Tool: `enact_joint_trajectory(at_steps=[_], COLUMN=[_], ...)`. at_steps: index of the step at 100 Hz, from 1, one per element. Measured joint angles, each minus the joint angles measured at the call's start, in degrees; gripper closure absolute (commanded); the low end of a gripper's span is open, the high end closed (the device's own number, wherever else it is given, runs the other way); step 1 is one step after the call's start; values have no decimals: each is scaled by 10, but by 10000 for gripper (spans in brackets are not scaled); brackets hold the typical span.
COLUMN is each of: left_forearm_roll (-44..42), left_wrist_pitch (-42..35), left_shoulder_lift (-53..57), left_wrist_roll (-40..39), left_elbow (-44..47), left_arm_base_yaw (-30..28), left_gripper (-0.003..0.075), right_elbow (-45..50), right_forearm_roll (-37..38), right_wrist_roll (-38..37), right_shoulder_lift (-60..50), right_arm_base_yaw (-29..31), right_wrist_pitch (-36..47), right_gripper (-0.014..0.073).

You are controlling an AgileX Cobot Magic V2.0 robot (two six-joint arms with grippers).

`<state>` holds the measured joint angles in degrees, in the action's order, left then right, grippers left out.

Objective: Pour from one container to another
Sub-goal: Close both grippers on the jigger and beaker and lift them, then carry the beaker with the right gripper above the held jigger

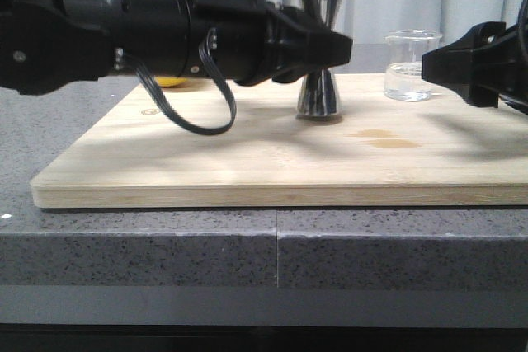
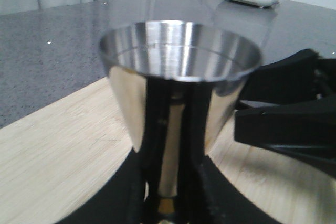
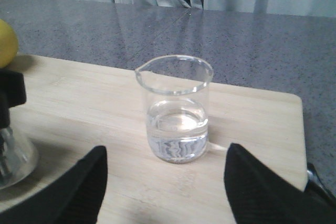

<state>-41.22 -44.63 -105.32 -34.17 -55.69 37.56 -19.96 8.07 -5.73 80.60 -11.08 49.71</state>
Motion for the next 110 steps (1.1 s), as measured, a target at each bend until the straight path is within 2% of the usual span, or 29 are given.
enact_joint_trajectory(at_steps=[51, 74, 110], left_forearm_roll=[-70, -83, -107], left_wrist_pitch=[-4, -7, -12], left_shoulder_lift=[45, 53, 54], left_wrist_roll=[-38, -45, -58], left_elbow=[0, 0, 0], left_arm_base_yaw=[1, 1, 1], left_gripper=[741, 741, 741], right_elbow=[-53, -84, -118], right_forearm_roll=[12, 12, 17], right_wrist_roll=[0, 0, 0], right_shoulder_lift=[50, 57, 112], right_arm_base_yaw=[0, 0, 0], right_wrist_pitch=[-1, -29, -29], right_gripper=[159, 159, 159])
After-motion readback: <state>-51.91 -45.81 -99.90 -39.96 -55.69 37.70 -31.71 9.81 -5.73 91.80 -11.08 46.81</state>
